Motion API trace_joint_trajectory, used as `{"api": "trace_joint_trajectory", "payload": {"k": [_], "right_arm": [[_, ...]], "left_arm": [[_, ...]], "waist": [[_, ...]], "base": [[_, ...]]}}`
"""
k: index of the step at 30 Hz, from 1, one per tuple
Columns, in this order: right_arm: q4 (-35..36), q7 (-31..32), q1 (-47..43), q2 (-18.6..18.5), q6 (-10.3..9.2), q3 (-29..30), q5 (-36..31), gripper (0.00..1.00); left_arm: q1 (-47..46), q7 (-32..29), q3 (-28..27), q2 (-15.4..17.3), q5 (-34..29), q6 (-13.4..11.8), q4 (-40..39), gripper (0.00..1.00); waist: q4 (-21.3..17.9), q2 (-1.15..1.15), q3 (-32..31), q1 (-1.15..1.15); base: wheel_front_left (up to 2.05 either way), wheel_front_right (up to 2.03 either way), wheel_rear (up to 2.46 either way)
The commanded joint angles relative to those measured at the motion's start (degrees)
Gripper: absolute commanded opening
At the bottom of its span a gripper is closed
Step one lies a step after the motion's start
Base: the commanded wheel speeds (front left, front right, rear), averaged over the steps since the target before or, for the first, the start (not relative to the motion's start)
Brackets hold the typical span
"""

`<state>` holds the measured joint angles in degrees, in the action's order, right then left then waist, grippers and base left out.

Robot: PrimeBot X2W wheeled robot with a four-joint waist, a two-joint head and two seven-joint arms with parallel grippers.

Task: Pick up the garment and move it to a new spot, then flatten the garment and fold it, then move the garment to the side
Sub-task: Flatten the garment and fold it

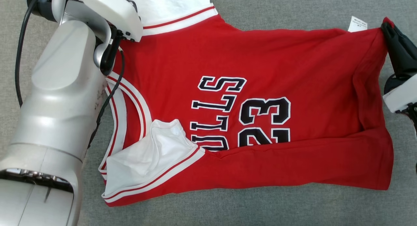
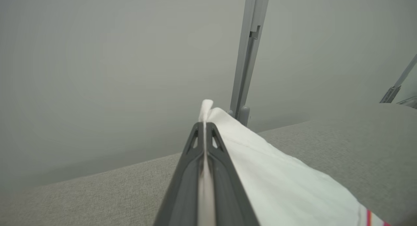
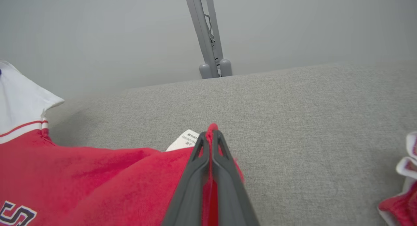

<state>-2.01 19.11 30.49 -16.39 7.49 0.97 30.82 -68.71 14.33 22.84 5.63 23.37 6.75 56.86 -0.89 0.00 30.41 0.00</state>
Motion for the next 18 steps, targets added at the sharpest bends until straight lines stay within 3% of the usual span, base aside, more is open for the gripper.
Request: {"api": "trace_joint_trajectory", "payload": {"k": [1, 5, 9, 10, 18], "right_arm": [[-0.04, -0.73, -1.32, 0.54, 0.01, 1.00, 2.56, 0.00], [0.68, -0.43, -3.54, 1.91, 0.01, 2.63, 8.08, 0.00], [3.18, -0.69, -8.66, 3.69, 0.02, 5.44, 16.34, 0.00], [3.18, -0.69, -8.66, 3.69, 0.02, 5.44, 16.34, 0.00], [7.98, -3.83, -17.20, 4.22, 0.02, 6.17, 23.10, 0.00]], "left_arm": [[2.15, 0.52, -0.79, 0.74, 0.85, 0.14, -2.80, 0.00], [6.46, 0.72, -1.80, 1.63, 1.84, 0.04, -8.86, 0.00], [17.76, 0.48, -3.51, 3.20, 4.50, -0.65, -23.98, 0.00], [17.76, 0.48, -3.51, 3.20, 4.50, -0.65, -23.98, 0.00], [41.10, -6.93, -6.01, 8.00, 8.83, -6.71, -56.05, 0.00]], "waist": [[0.06, 0.00, -0.66, 0.00], [0.32, 0.00, -1.59, 0.00], [0.86, 0.00, -3.24, 0.00], [0.86, 0.00, -3.24, 0.00], [1.01, 0.00, -5.11, 0.00]], "base": [[0.00, 0.00, 0.00], [0.00, 0.00, 0.00], [0.00, 0.00, 0.00], [0.00, 0.00, 0.00], [0.00, 0.00, 0.00]]}}
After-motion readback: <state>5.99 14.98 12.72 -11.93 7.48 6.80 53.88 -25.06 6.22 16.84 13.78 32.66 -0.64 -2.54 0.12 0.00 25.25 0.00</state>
